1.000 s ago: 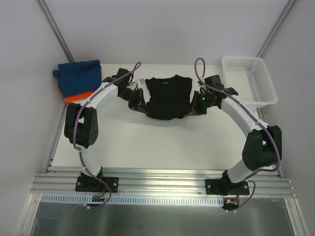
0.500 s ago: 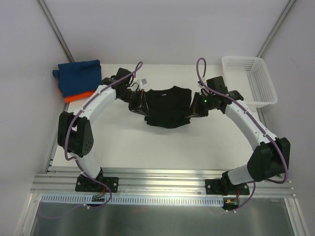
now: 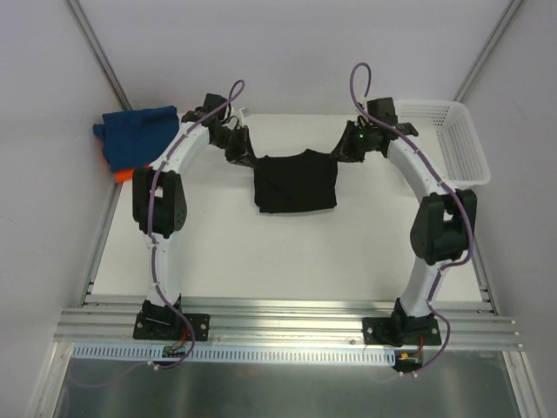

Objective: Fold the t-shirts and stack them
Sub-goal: Fold the tshirt

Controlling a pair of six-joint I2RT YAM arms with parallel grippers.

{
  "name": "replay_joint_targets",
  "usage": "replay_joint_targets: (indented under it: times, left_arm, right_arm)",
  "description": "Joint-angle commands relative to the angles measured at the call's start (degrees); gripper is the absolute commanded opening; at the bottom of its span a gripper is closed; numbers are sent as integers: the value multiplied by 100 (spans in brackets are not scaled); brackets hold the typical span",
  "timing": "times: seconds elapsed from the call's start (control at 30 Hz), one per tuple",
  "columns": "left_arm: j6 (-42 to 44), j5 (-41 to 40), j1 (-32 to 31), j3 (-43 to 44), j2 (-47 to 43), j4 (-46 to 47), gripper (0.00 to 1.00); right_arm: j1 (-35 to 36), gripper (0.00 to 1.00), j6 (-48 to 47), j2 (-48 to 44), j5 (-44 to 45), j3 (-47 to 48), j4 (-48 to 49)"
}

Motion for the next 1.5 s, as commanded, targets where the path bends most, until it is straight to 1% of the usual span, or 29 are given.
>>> replay_joint_targets:
  times: [0.0, 0.03, 0.13, 0.2, 0.23, 0.27, 0.37, 0.57, 0.63, 0.67, 0.7, 0.73, 0.77, 0.8, 0.87, 0.9, 0.97, 1.07, 1.1, 1.23, 1.37, 1.47]
  left_arm:
    - [175, -292, 106, 816, 849, 119, 0]
    - [193, -345, 124, 1122, 1009, 154, 0]
    - [167, -442, 159, 1606, 1581, 303, 0]
    - [140, -433, 177, 1818, 1931, 409, 0]
    - [140, -433, 168, 2063, 2038, 470, 0]
    - [140, -486, 185, 2179, 2135, 567, 0]
    - [87, -705, 194, 2539, 2390, 786, 0]
    - [-71, -934, 247, 2830, 2522, 1112, 1]
    - [-53, -1101, 247, 2926, 2549, 1253, 41]
    - [-62, -1188, 238, 2953, 2558, 1305, 58]
    - [-36, -1302, 238, 2988, 2549, 1349, 73]
    - [-27, -1356, 229, 3058, 2549, 1359, 99]
    - [-10, -1382, 221, 3076, 2471, 1359, 99]
    - [52, -1391, 203, 3076, 2409, 1359, 99]
    - [96, -1505, 177, 2937, 2077, 1359, 99]
    - [131, -1523, 168, 2831, 1926, 1359, 99]
    - [88, -1523, 168, 2392, 1471, 1324, 99]
    - [52, -1365, 177, 1803, 1048, 1227, 99]
    - [17, -1339, 185, 1584, 985, 1201, 99]
    - [-88, -1181, 194, 1240, 896, 1078, 99]
    - [-229, -1005, 194, 959, 879, 1016, 99]
    - [-369, -978, 203, 792, 853, 972, 99]
  right_arm:
    - [-78, 0, -32, 936, 58, 665, 404]
    - [-87, 0, -41, 1147, 58, 963, 430]
    - [-87, 0, -49, 1965, 23, 1665, 596]
    - [-78, 0, -76, 2343, 40, 1992, 615]
    - [-78, 0, -67, 2632, 40, 2150, 693]
    - [-78, 1, -58, 2757, 58, 2413, 711]
    - [-78, 0, -58, 3047, 110, 2801, 799]
    - [-78, 1, -40, 3197, 242, 3022, 949]
    - [-78, 1, -84, 3258, 348, 3118, 940]
    - [-78, 1, -111, 3311, 444, 3154, 931]
    - [-69, 1, -120, 3338, 532, 3250, 905]
    - [-69, 12, -207, 3347, 628, 3294, 827]
    - [-52, 48, -277, 3338, 742, 3329, 791]
    - [-43, 59, -313, 3277, 752, 3365, 765]
    - [-16, 73, -322, 3110, 787, 3269, 738]
    - [1, 76, -322, 2874, 796, 3207, 729]
    - [10, 77, -252, 2601, 753, 2944, 729]
    - [54, 76, -147, 2135, 638, 2549, 764]
    - [71, 76, -103, 2047, 621, 2469, 747]
    - [212, 76, 30, 1774, 550, 2135, 712]
    - [352, 73, 135, 1651, 489, 1933, 711]
    - [467, 73, 284, 1694, 340, 1897, 738]
